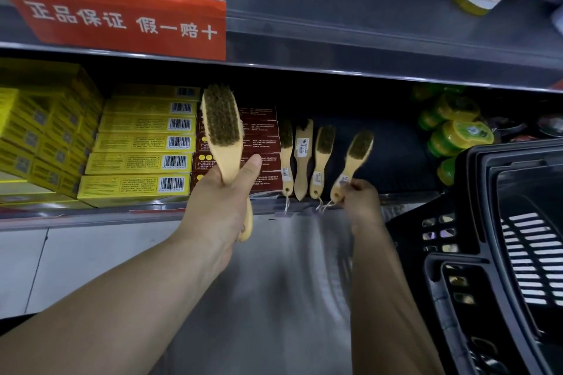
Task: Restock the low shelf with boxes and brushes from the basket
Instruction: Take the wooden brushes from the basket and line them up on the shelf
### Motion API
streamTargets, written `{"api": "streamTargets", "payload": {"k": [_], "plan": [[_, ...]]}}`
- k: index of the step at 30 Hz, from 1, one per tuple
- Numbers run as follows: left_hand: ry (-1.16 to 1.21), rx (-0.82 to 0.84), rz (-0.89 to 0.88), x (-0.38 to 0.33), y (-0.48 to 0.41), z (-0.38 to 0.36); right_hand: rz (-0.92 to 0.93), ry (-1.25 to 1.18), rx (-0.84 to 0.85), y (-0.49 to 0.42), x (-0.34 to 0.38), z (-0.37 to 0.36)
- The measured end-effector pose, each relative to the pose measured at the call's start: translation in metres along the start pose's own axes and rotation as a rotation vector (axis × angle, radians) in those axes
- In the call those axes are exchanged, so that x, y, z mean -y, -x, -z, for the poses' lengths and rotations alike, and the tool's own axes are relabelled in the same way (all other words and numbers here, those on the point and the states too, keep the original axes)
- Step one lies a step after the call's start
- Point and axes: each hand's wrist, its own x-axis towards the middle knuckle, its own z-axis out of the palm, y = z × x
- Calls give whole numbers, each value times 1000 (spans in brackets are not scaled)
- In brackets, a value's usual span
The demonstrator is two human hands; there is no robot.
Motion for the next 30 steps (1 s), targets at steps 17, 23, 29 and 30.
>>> {"api": "streamTargets", "payload": {"k": [17, 23, 29, 30], "plan": [[3, 112, 119, 0, 1, -10, 225, 349, -148, -4, 3, -13], [43, 135, 49, 0, -4, -11, 313, -265, 451, 95, 43, -20], [-33, 145, 9, -2, -4, -15, 359, -310, 694, 109, 50, -11], [-31, 139, 33, -2, -3, -17, 340, -306, 611, 102, 47, -10]]}}
